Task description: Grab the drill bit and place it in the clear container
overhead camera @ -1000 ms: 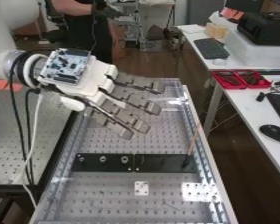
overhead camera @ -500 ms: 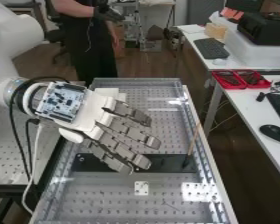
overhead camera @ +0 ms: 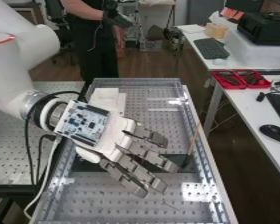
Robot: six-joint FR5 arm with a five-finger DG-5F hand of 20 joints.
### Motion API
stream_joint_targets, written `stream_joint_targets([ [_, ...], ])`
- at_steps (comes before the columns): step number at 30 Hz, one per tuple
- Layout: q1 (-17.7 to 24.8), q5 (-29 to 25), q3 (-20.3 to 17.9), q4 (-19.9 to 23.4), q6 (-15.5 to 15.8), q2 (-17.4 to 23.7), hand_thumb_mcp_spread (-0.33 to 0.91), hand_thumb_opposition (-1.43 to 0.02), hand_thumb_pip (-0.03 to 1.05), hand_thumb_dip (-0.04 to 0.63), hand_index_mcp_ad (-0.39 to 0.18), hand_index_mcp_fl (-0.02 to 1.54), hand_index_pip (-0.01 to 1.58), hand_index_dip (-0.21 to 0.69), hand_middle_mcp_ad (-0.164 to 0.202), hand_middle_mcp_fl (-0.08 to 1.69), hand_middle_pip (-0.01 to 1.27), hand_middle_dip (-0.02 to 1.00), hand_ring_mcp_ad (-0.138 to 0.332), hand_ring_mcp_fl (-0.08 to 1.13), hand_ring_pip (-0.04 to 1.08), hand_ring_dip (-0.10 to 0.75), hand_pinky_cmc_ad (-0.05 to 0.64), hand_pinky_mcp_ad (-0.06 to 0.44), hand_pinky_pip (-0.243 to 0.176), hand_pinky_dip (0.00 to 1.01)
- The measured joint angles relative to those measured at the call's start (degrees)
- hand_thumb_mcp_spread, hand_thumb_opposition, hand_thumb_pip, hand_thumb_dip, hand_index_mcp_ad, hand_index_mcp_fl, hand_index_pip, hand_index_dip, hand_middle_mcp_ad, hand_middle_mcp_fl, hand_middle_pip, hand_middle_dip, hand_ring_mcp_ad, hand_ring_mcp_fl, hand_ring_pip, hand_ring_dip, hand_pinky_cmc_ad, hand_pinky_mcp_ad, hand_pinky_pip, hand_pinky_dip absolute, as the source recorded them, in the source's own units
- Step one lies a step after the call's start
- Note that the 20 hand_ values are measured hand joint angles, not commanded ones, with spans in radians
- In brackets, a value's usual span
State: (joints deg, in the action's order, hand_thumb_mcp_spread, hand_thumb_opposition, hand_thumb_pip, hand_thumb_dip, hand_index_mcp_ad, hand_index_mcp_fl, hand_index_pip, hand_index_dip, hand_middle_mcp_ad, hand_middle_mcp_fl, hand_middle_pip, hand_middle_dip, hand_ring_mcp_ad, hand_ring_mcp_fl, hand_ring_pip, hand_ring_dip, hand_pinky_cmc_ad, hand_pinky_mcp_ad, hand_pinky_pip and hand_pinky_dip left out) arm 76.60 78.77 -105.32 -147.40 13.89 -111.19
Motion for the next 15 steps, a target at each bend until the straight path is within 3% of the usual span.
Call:
stream_joint_targets([
  [7, 1.08, -3.02, 3.12, -0.53, -0.91, -3.88, 0.4, -0.77, 0.6, 0.267, -0.082, 0.07, 1.17, 0.318, 0.127, 0.07, 0.13, 0.24, 0.194, 0.01, 0.1, 0.155, 0.374, 0.279, -0.089, 0.18],
  [15, 0.87, -1.99, 5.39, 0.12, -2.67, -7.49, 0.42, -0.77, 0.59, 0.271, -0.082, 0.07, 1.27, 0.328, 0.124, 0.07, 0.13, 0.24, 0.195, 0.01, 0.1, 0.155, 0.363, 0.265, -0.073, 0.18],
])
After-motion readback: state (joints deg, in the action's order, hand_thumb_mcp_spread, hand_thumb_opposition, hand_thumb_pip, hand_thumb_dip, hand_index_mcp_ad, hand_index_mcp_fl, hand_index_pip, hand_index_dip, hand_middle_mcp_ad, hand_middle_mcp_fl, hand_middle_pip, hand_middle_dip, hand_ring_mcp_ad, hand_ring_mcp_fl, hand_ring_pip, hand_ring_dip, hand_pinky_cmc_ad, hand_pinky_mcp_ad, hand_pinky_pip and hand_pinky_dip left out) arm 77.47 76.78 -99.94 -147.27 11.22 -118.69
